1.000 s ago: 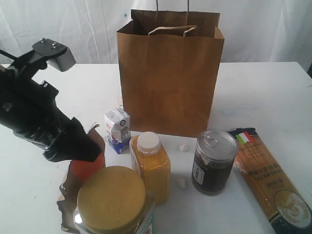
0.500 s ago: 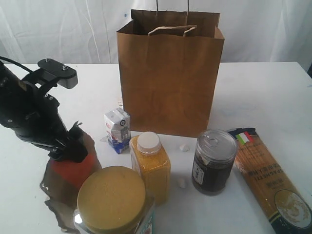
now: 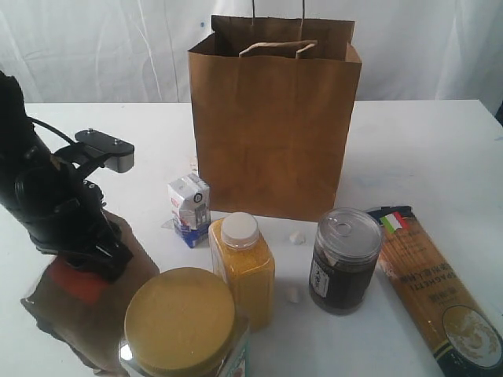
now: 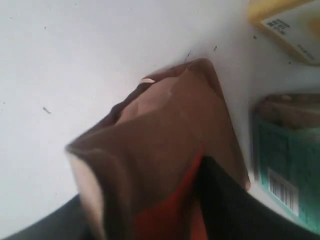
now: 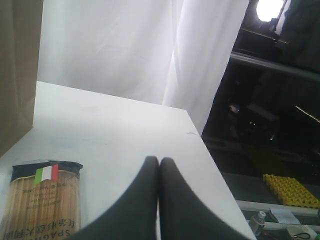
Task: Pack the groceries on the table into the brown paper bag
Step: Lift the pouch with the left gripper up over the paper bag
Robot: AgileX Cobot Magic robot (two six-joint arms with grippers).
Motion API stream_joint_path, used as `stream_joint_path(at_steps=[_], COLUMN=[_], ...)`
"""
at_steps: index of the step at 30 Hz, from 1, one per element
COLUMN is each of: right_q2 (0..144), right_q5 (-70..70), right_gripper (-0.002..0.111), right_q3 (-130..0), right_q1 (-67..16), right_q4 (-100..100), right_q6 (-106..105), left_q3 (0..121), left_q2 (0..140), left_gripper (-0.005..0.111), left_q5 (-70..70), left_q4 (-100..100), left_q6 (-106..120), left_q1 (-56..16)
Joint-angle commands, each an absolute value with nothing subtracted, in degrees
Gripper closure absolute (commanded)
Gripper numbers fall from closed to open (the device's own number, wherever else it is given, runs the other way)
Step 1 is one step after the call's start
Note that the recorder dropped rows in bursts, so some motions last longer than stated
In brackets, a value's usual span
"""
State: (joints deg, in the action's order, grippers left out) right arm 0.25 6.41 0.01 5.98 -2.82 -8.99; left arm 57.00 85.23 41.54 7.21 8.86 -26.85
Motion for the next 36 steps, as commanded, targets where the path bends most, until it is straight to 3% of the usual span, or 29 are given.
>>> stream_joint_path(at_steps=[1, 13, 18, 28, 36], right_q2=[0.00, 0.00, 0.00, 0.00, 0.00], right_q5=[6.42, 6.42, 6.42, 6.30, 6.30], right_gripper=[0.108, 0.108, 0.108, 0.108, 0.108], right_q3=[0.00, 0.00, 0.00, 0.00, 0.00], right_q1=[5.78, 5.78, 5.78, 5.78, 5.78], right_q4=[-2.85, -2.85, -2.85, -2.85, -2.85], right_q6=[-8.76, -8.76, -8.76, -8.76, -9.26], left_q3=[58.09, 76.08, 88.21, 106.22, 109.68], left_q2=[85.67, 81.77, 79.03, 77.16, 79.24], left_gripper=[0.106, 0.107, 0.107, 0.107, 0.107], left_q5=[47.19, 69.78, 69.90, 49.49, 34.22], left_q4=[5.45, 0.00, -4.73, 15.93, 32.55], left_q6=[8.78, 8.99, 8.99, 25.04, 39.08], left_q1=[-27.11, -27.11, -27.11, -27.11, -27.11])
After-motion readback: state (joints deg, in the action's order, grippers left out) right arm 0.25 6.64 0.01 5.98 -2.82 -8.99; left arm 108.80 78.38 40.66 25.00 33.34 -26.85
